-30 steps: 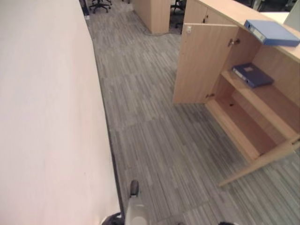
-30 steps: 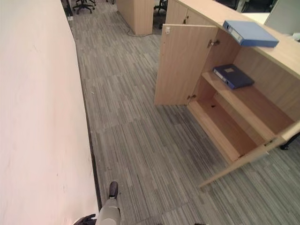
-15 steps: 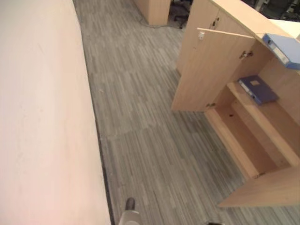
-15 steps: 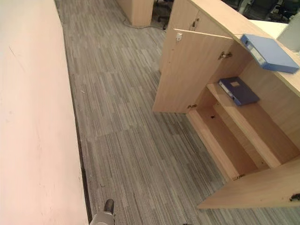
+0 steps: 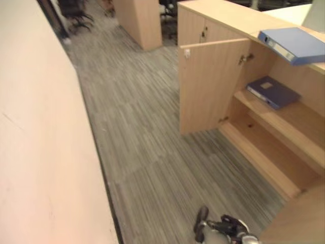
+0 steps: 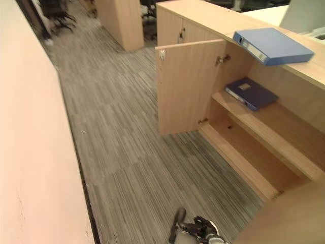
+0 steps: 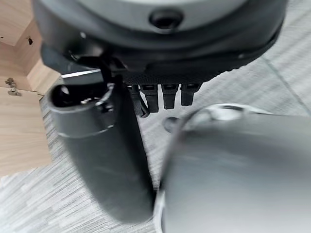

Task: Put the empty folder in the office cabinet

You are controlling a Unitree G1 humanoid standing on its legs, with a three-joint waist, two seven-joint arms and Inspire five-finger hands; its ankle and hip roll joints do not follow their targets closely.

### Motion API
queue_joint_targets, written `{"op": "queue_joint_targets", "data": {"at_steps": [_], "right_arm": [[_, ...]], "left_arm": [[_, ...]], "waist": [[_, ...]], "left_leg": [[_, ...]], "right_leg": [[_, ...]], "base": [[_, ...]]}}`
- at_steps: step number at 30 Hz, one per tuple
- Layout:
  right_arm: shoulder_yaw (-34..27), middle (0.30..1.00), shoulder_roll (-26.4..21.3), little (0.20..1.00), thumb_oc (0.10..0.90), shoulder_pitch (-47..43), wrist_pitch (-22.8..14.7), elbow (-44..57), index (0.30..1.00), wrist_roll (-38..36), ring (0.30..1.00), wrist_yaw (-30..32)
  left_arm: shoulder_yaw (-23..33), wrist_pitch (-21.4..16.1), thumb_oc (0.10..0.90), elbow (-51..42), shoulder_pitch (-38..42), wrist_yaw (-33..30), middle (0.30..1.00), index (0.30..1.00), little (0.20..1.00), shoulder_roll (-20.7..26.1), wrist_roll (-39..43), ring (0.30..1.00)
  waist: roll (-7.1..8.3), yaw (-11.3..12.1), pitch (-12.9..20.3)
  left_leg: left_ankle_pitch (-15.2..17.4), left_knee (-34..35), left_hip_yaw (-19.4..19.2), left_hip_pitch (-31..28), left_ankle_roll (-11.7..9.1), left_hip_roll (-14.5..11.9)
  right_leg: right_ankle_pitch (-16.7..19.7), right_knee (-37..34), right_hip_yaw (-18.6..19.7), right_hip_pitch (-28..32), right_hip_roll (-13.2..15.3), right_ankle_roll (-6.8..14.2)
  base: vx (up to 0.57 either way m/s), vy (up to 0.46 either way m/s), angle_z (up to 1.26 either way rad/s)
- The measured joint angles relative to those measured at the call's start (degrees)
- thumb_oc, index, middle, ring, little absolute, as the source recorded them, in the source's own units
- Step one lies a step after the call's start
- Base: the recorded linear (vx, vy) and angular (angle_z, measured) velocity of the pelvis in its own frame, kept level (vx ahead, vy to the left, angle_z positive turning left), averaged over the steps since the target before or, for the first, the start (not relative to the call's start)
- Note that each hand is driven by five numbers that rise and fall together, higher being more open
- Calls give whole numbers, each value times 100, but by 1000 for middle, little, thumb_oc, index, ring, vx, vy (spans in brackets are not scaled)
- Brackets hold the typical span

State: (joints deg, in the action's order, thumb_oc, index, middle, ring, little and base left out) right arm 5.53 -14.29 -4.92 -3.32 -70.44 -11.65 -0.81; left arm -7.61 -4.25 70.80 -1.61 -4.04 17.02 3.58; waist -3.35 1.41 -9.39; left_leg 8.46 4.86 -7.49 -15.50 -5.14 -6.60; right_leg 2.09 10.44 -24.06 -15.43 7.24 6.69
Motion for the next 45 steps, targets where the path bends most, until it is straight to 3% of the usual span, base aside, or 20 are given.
{"op": "queue_joint_targets", "data": {"at_steps": [3,4,5,8,9,13,14,18,23,25,27,28,31,33,36,37,39,40,41,45], "right_arm": [[-86,900,-99,900,800,38,52,43,900,36,900,9],[-182,900,-188,900,800,43,60,-18,900,46,900,8],[-334,900,-359,900,800,-21,86,-211,900,35,900,38],[-392,900,-509,900,800,47,132,-212,900,37,900,78],[-373,900,-551,900,800,207,160,-160,900,40,900,88],[50,900,-618,900,800,512,262,-203,900,42,900,69],[187,900,-619,900,800,506,259,-197,900,43,900,42],[415,900,-647,900,800,489,260,-180,900,91,900,67],[492,900,-679,900,800,220,200,-29,900,144,900,77],[593,900,-653,900,800,30,192,34,900,142,900,78],[652,900,-669,900,800,-176,149,76,900,145,900,59],[840,900,-633,900,800,-182,161,67,900,167,900,74],[1106,900,-604,900,800,-28,203,34,900,348,900,34],[1121,900,-557,900,800,229,172,4,900,493,900,22],[1113,900,-545,900,800,312,186,-198,900,552,900,17],[1036,900,-555,900,800,397,201,-265,900,619,900,29],[921,900,-422,900,800,347,213,-433,900,690,900,27],[911,900,-389,900,800,365,194,-443,900,709,900,18],[666,900,-306,900,800,470,155,-399,900,713,900,-22],[616,900,-47,900,800,425,144,-420,900,702,900,-5]], "left_arm": [[1,2,800,20,229,10,900,900,900,-18,-17,900],[-21,-1,800,29,271,31,900,900,900,-101,-75,900],[-127,-5,800,31,312,75,900,900,900,-236,-176,900],[-123,4,800,29,322,97,900,900,900,-217,-202,900],[-115,35,800,146,295,108,900,900,900,-232,-212,900],[-78,16,800,24,201,83,900,900,900,-246,-201,900],[18,19,800,10,110,75,900,900,900,-259,-169,900],[45,6,800,-73,92,72,900,900,900,-281,-159,900],[-188,-96,800,-432,293,9,900,900,900,-270,-162,900],[-288,-102,800,-428,300,-13,900,900,900,-272,-166,900],[-307,-112,800,-408,341,-8,900,900,900,-298,-168,900],[-323,-103,800,-254,422,-13,900,900,900,-330,-173,900],[-324,-110,800,-124,469,-20,900,900,900,-332,-172,900],[-331,-97,800,-40,449,-15,900,900,900,-336,-173,900],[-326,-85,800,-9,262,-16,900,900,900,-346,-174,900],[-277,-55,800,2,165,-15,900,900,900,-393,-174,900],[-85,-34,800,0,144,-20,900,900,900,-378,-174,900],[-60,-13,800,-8,133,-18,900,900,900,-376,-178,900],[-148,-9,800,-130,160,-16,900,900,900,-299,-199,900],[-175,-113,800,-231,266,-29,900,900,900,-27,-211,900]], "waist": [[4,-156,-65],[-56,-134,-99],[-319,-137,-77],[-197,-109,-80],[-202,-350,-78],[-360,-397,-75],[-311,-342,-102],[-171,-295,-173],[110,-267,-230],[169,-111,-243],[60,-61,-351],[-87,32,-423],[-190,203,-457],[-113,507,-480],[-63,597,-521],[-31,625,-555],[315,797,-656],[362,825,-642],[423,781,-652],[661,835,-443]], "left_leg": [[-5,-156,-195,-260,13,-152],[-80,-144,-408,-367,-79,-206],[-58,-152,-813,-384,-170,-426],[79,-195,-798,-575,-318,-342],[-91,-592,-748,-453,-596,-447],[-525,-2500,-790,150,-1053,-829],[-812,-3524,-638,540,-1021,-984],[-1328,-4422,-31,1082,-1019,-918],[-1133,-3234,333,2064,-798,-555],[-1035,-1642,537,1911,-704,-135],[-1226,-637,662,2039,-588,54],[-1573,41,1353,2152,-535,263],[-1875,27,1696,2597,-628,343],[-1856,29,1423,2945,-622,273],[-1656,3,1266,2864,-493,254],[-1744,-1,1090,2645,-354,315],[-1738,-1,730,2401,-222,598],[-1769,-2,712,2337,-55,689],[-1945,-2,591,2124,388,793],[-1770,-9,351,1931,782,1027]], "right_leg": [[-229,441,48,29,-250,-462],[-509,525,-422,45,-179,-575],[-830,1192,-1303,30,230,-608],[-1113,1680,-1173,-35,494,-781],[-1196,1557,-1191,102,388,-836],[-991,632,-939,651,-227,-1071],[-793,228,-690,887,-437,-1164],[-683,-384,-153,1523,-730,-1321],[-397,-1207,631,2135,-794,-1206],[-189,-1517,1177,2226,-753,-1109],[-150,-1592,1608,2218,-819,-1010],[-261,-1594,1997,2421,-940,-1067],[-362,-1591,2215,2629,-1081,-1229],[-579,-1553,2533,2835,-1033,-1146],[-784,-1537,2794,3056,-866,-838],[-1085,-1554,3064,3263,-667,-648],[-1167,-1447,3229,3301,-262,-534],[-1144,-1334,3159,3314,-199,-431],[-1115,-1127,3091,3439,-234,-246],[-1326,-583,3000,3149,-144,-202]], "base": [[327,-69,-32],[451,-200,-64],[338,-217,-60],[143,-251,-60],[122,-208,-17],[198,-312,-58],[221,-229,-104],[225,-111,-76],[302,77,-69],[238,43,-125],[416,-8,-150],[503,-67,-139],[342,-39,-90],[420,27,-94],[359,103,-61],[495,166,-90],[353,125,-94],[237,98,-60],[456,210,-37],[278,155,-34]]}}
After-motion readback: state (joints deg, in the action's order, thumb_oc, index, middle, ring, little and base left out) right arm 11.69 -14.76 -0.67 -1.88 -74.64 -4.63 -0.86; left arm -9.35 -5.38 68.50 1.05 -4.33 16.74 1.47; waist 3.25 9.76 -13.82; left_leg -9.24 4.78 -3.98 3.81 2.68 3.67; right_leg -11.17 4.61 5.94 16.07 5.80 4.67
